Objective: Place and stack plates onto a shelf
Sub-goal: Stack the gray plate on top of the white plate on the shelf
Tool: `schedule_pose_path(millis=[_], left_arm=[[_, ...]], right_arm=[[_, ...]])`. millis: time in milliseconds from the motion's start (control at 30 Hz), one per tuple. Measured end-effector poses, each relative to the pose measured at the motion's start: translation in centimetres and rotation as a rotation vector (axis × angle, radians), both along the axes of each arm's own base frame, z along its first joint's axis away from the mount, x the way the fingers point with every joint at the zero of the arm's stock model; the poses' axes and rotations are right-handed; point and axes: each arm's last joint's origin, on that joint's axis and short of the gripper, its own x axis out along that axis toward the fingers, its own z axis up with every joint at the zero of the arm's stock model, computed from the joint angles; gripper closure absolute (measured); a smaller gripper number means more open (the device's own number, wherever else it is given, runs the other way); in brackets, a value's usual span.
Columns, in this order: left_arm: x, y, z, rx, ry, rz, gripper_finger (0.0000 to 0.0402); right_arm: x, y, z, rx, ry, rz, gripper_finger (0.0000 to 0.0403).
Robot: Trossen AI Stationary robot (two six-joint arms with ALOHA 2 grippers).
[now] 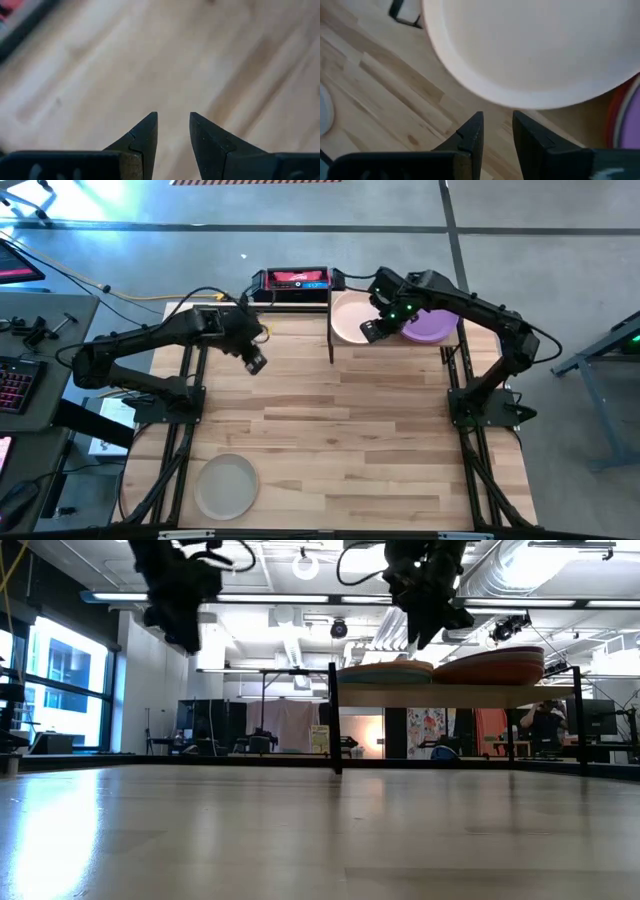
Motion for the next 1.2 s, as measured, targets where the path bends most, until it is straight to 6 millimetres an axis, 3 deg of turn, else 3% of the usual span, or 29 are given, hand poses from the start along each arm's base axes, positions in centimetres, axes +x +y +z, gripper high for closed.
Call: schedule_pose_path(millis=[367,800,1200], left_arm=[[-1.5,-4.4,-2.0,-0.186,0.263,-0.119,0.0298],[-1.4,-10.3,-2.0,-0.2,0.286,-0.417,0.0298],[-3.0,-16.0,-1.9,-0.162,0.283,-0.521,0.0298]], right_arm=[[1.1,3.2,0.4,0.021,-0.01,0.048,0.032],[3.0,9.4,0.4,0.071,0.008,-0.015,0.032],[3.4,15.2,0.4,0.047,0.022,-0.116,0.032]])
